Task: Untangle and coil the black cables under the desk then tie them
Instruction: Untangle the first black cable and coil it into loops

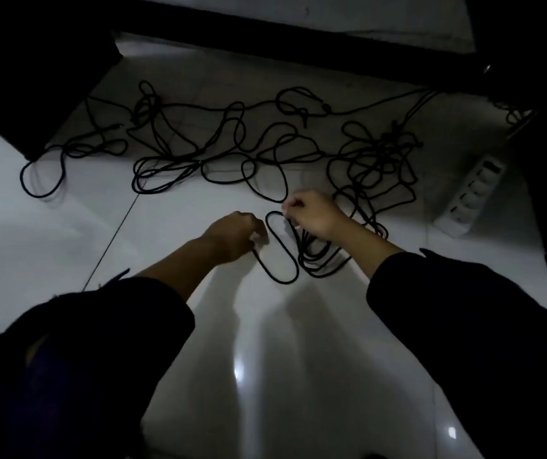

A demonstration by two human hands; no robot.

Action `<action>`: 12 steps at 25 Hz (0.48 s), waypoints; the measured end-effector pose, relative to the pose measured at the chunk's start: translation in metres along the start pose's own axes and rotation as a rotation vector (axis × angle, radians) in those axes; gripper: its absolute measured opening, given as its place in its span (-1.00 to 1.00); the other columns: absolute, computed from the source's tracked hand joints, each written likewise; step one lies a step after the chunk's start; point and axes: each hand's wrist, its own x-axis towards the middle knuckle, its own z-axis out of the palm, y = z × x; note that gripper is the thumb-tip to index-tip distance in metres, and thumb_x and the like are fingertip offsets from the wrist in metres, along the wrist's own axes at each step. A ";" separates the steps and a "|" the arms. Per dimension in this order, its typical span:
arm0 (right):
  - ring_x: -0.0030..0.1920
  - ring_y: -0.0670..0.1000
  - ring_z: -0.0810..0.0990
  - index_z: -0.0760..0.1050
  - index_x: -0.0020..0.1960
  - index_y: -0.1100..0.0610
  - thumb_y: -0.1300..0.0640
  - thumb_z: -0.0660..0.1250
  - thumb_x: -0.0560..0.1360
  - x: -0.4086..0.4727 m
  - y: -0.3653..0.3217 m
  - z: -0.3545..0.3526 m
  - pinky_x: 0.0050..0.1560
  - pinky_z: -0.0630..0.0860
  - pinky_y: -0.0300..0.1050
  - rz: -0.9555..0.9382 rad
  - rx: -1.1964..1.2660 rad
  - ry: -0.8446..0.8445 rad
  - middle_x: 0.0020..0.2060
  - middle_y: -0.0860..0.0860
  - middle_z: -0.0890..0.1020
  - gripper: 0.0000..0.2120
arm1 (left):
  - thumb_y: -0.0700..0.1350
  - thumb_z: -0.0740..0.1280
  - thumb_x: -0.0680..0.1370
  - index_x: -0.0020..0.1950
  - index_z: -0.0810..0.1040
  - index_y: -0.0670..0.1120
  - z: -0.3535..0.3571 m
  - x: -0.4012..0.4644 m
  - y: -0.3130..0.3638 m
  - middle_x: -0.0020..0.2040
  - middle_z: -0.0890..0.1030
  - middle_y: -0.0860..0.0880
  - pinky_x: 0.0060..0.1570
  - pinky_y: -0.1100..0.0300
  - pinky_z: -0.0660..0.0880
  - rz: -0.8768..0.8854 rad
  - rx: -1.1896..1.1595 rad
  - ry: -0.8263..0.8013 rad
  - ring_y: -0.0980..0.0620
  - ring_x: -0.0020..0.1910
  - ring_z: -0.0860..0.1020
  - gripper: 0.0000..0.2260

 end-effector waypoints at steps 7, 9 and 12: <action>-0.06 0.03 0.64 0.59 0.05 0.21 0.25 0.28 0.54 -0.019 0.025 0.028 -0.03 0.55 -0.24 -0.014 0.159 0.052 -0.09 0.11 0.67 -0.86 | -0.09 0.30 0.56 0.18 0.55 -0.05 0.033 0.005 -0.012 0.19 0.51 -0.07 0.10 0.12 0.38 0.303 0.411 0.007 -0.06 0.18 0.45 -0.79; -0.09 -0.04 0.62 0.60 0.04 0.16 0.25 0.28 0.54 -0.021 0.031 0.028 -0.14 0.50 -0.43 0.008 0.146 0.054 -0.13 0.03 0.66 -0.85 | -0.09 0.23 0.59 0.13 0.53 -0.03 0.037 0.006 -0.019 0.13 0.50 -0.05 0.05 0.13 0.31 0.352 0.465 0.031 -0.05 0.11 0.44 -0.84; -0.04 -0.08 0.60 0.61 0.05 0.16 0.27 0.26 0.54 -0.026 0.029 0.026 -0.02 0.48 -0.38 0.011 0.151 0.066 -0.04 0.03 0.67 -0.83 | -0.15 0.21 0.60 0.06 0.48 -0.06 0.034 0.006 -0.020 0.06 0.55 -0.04 0.03 0.12 0.37 0.345 0.250 0.055 -0.04 0.03 0.49 -0.91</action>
